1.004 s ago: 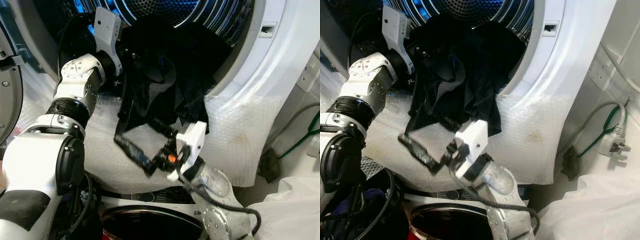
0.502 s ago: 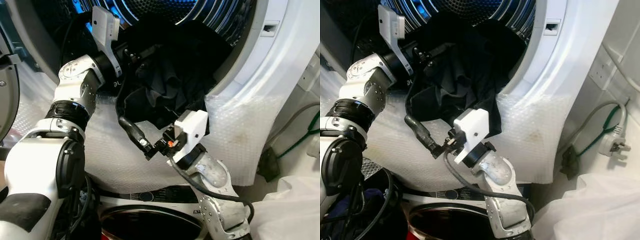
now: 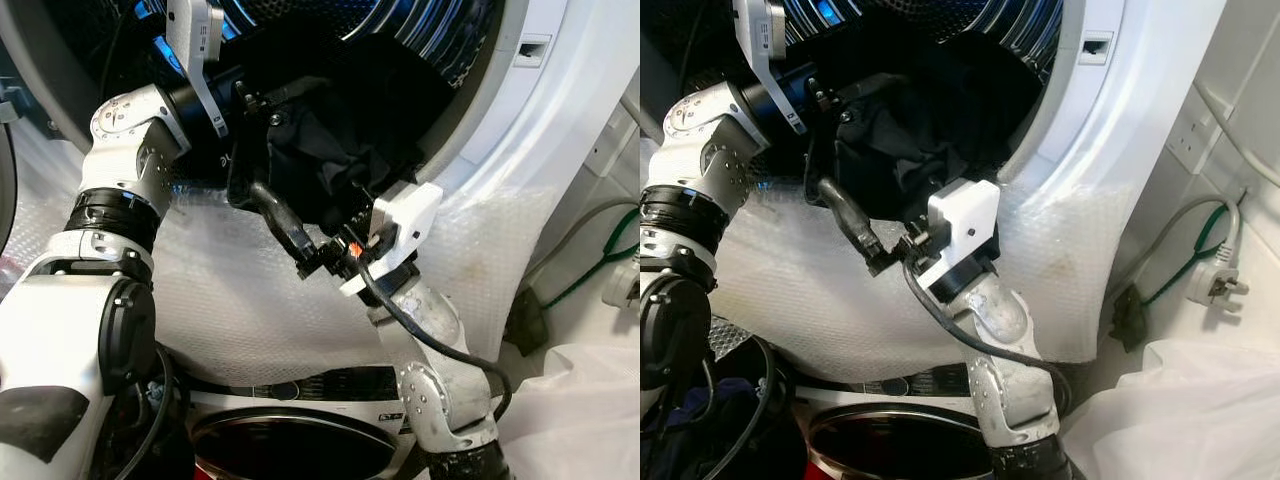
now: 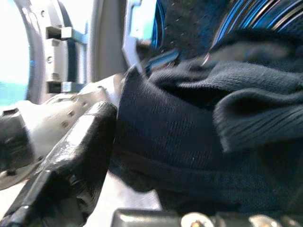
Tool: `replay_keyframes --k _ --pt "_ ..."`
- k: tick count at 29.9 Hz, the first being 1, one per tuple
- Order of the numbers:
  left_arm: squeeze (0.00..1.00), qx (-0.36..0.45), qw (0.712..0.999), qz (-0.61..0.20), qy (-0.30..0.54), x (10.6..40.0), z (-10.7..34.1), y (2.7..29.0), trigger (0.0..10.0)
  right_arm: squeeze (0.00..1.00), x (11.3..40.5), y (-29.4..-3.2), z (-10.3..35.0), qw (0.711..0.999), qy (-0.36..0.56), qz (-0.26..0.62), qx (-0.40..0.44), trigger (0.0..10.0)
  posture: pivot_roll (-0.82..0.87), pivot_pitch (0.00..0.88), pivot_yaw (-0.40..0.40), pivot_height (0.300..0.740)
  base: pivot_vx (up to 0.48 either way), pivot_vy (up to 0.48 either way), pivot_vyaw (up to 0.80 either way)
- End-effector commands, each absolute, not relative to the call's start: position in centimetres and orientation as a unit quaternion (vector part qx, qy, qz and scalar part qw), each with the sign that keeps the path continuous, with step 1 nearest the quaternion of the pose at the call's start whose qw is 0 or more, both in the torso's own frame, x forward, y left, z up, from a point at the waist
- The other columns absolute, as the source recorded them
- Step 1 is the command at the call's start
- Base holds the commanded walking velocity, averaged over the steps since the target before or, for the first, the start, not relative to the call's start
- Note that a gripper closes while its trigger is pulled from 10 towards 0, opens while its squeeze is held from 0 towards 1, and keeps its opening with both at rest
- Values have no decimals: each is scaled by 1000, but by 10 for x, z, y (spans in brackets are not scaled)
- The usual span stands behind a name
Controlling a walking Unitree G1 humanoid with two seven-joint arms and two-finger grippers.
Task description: Clothes washing
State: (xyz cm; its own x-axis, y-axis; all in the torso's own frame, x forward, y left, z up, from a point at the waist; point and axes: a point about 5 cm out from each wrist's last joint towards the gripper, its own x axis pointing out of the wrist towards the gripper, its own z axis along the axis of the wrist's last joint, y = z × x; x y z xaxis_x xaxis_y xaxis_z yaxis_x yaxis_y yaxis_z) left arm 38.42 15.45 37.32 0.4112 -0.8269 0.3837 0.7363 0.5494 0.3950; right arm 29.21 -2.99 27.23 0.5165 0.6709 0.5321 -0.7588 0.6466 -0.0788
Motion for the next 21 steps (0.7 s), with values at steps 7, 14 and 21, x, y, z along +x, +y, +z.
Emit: replay_keyframes --k 7,14,21 --pt "1000 86 802 -505 -308 372 390 152 10000 0 297 -28 291 864 -295 404 54 10000 -50 0 16 740 0 0 0" --pt "1000 94 780 -525 -328 361 399 151 10000 0 302 -9 303 849 -306 429 28 10000 -38 0 1 740 0 0 0" --pt "1000 87 769 -531 -345 354 408 149 10000 0 308 20 308 847 -309 433 -1 10000 -38 0 4 740 0 0 0"
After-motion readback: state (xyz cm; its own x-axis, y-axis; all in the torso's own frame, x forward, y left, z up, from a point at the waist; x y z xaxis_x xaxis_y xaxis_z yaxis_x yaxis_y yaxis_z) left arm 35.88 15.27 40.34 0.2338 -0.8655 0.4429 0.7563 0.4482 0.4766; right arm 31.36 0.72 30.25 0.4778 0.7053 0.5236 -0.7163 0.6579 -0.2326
